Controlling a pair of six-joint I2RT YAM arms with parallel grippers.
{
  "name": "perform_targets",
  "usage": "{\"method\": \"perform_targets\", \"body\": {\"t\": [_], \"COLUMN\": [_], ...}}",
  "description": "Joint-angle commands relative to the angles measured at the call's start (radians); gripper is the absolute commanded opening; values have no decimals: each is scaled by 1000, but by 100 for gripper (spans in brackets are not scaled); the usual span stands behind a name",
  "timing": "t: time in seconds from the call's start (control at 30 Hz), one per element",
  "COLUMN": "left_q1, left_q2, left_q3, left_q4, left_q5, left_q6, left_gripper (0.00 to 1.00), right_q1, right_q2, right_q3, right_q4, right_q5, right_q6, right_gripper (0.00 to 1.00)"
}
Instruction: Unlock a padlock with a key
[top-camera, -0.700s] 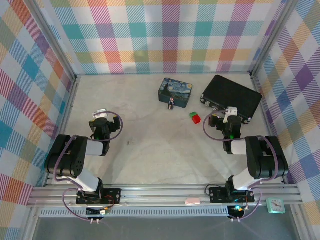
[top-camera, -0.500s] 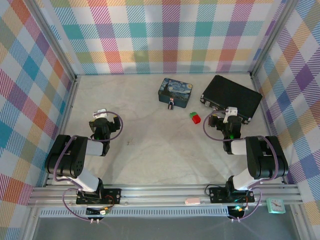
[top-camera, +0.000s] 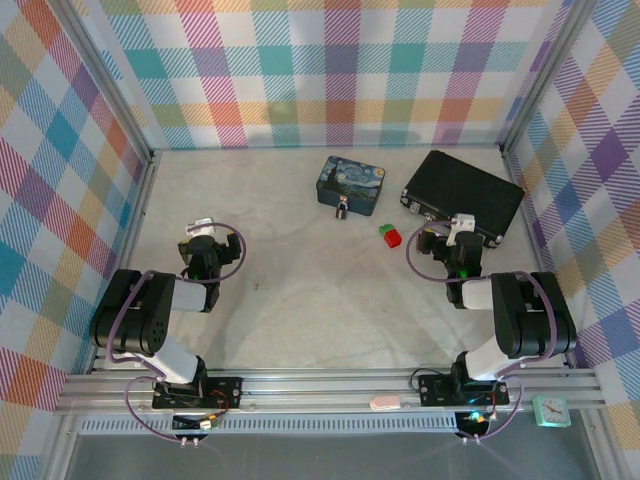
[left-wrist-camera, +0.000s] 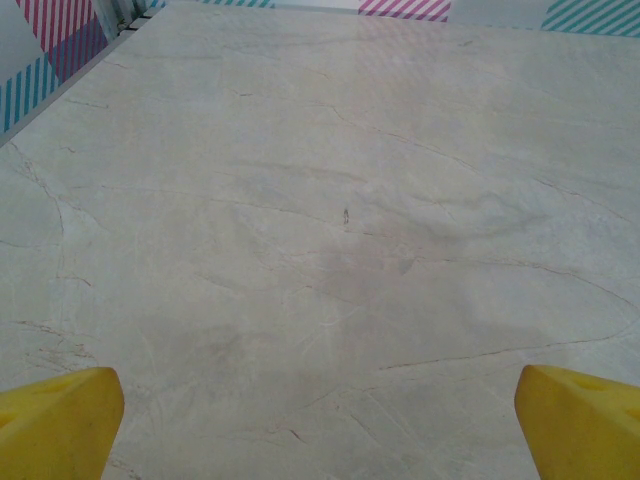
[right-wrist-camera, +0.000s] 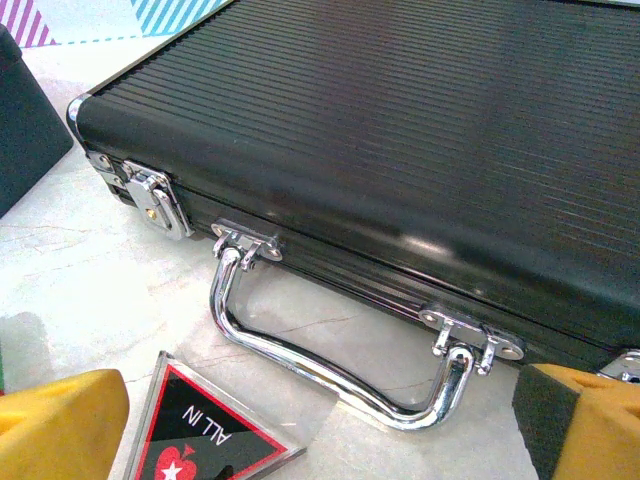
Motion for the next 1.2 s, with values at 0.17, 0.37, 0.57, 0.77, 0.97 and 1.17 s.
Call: {"method": "perform_targets", "body": {"t": [0.17, 0.37, 0.57, 0.77, 0.97, 1.17], "left_q1": [-8, -39, -46, -85, -90, -87], "left_q2": [-13, -183, -241, -191, -163, -191], "left_q3": [7, 141, 252, 335, 313, 262], "left_q4": [23, -333, -475, -496, -456, -507], "left_q5": [-3, -79, 7, 103, 172, 177], "left_q6": [19, 29, -131, -285, -475, -535], "left_gripper": [100, 100, 100, 100, 100, 100], "right_q1": [8, 45, 98, 101, 151, 217], "right_q2": [-5, -37, -231, -250, 12, 320], "right_q3": [22, -19, 82, 342, 754, 1169], "right_q4": [27, 80, -266, -655, -1023, -1258], "right_q5": [-3, 7, 75, -21, -208, -257], "right_q6": [-2, -46, -63, 192, 314, 242], "right_gripper": [99, 99, 99, 99, 99, 99]}}
